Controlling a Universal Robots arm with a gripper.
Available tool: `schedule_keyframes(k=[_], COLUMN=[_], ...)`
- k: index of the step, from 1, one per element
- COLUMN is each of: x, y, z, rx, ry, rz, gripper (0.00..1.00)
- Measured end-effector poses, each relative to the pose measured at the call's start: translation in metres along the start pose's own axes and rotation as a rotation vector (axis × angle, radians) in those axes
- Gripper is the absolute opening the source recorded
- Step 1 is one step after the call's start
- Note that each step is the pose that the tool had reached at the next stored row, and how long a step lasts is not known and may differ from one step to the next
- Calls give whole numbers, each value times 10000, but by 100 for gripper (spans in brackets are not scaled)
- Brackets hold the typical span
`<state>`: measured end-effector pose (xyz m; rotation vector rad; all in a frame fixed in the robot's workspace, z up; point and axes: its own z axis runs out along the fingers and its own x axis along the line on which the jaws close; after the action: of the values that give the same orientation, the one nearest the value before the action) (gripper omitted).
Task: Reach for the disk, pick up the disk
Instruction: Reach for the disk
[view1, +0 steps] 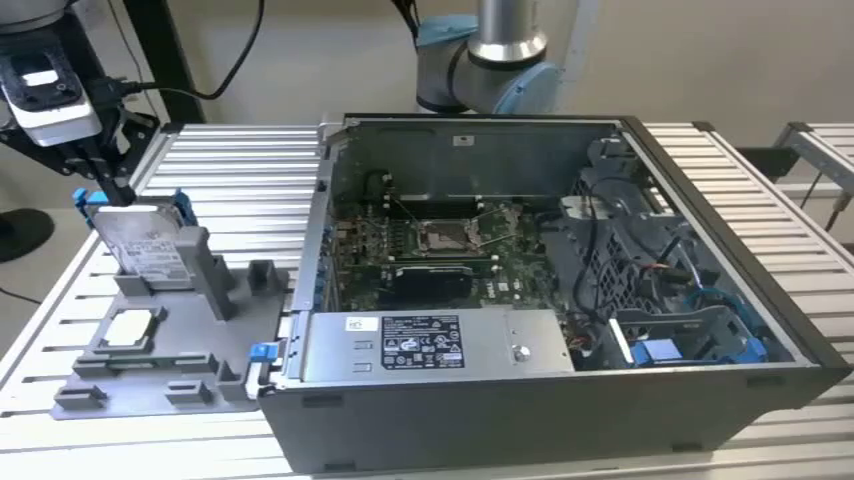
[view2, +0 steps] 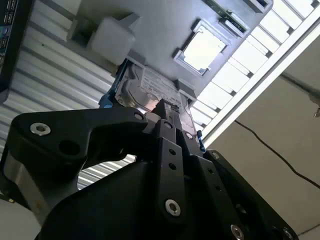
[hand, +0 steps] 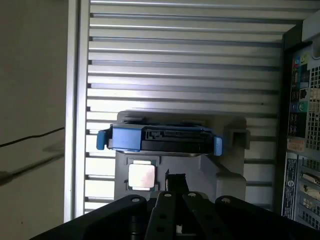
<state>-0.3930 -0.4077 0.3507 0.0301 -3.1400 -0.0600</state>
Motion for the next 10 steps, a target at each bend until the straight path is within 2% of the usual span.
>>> schedule_keyframes(k=[5, 10], x=[1, 31], y=[15, 118], z=[0, 5], rx=[1, 0], ry=[2, 0], rz=[2, 1], gripper=[0, 0])
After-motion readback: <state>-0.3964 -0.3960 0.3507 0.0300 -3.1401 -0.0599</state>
